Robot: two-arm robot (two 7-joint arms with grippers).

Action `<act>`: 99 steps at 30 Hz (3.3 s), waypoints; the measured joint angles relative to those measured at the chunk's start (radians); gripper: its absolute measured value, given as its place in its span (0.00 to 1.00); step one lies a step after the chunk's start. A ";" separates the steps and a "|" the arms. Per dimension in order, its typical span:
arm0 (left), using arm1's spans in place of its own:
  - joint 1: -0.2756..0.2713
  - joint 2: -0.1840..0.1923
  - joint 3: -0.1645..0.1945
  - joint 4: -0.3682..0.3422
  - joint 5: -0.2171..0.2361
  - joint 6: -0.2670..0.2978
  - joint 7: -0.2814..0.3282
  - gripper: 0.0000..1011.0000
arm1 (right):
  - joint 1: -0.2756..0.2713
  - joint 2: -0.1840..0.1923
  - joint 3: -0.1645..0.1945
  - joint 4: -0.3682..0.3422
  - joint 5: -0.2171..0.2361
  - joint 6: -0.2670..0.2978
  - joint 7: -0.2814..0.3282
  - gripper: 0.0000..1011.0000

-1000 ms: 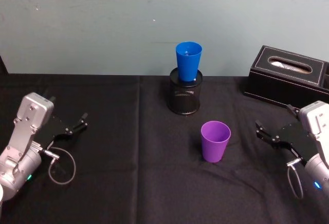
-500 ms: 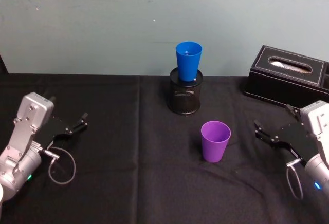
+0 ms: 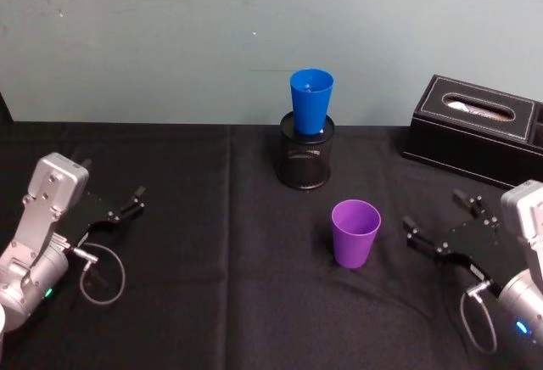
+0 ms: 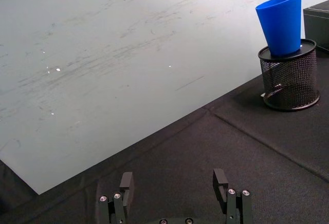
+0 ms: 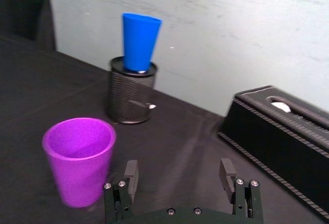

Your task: Pick up one cup with a gripper and tap it against the other cup.

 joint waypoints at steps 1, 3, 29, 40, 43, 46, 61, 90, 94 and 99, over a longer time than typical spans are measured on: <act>0.000 0.000 0.000 0.000 0.000 0.000 0.000 1.00 | -0.004 0.000 0.001 -0.002 0.006 0.000 0.008 0.99; 0.000 0.000 0.000 0.000 0.000 0.000 0.000 1.00 | -0.016 0.000 0.006 -0.008 0.028 -0.001 0.036 0.99; 0.000 0.000 0.000 0.000 0.000 0.000 0.000 1.00 | -0.084 -0.045 0.025 -0.009 0.035 -0.076 0.164 0.99; 0.000 0.000 0.000 0.000 0.000 0.000 0.000 1.00 | -0.070 -0.100 0.028 0.032 0.030 -0.100 0.199 0.99; 0.000 0.000 0.000 0.000 0.000 0.000 0.000 1.00 | -0.062 -0.117 0.029 0.045 0.027 -0.101 0.203 0.99; 0.000 0.000 0.000 0.000 0.000 0.000 0.000 1.00 | -0.052 -0.133 0.029 0.057 0.024 -0.100 0.207 0.99; 0.000 0.000 0.000 0.000 0.000 0.000 0.000 1.00 | 0.008 -0.199 0.029 0.136 -0.015 -0.097 0.242 0.99; 0.000 0.000 0.000 0.000 0.000 0.000 0.000 1.00 | 0.083 -0.286 0.061 0.267 -0.071 -0.139 0.304 0.99; 0.000 0.000 0.000 0.000 0.000 0.000 0.000 1.00 | 0.092 -0.299 0.070 0.284 -0.077 -0.141 0.308 0.99; 0.000 0.000 0.000 0.000 0.000 0.000 0.000 1.00 | 0.098 -0.308 0.076 0.294 -0.082 -0.142 0.315 0.99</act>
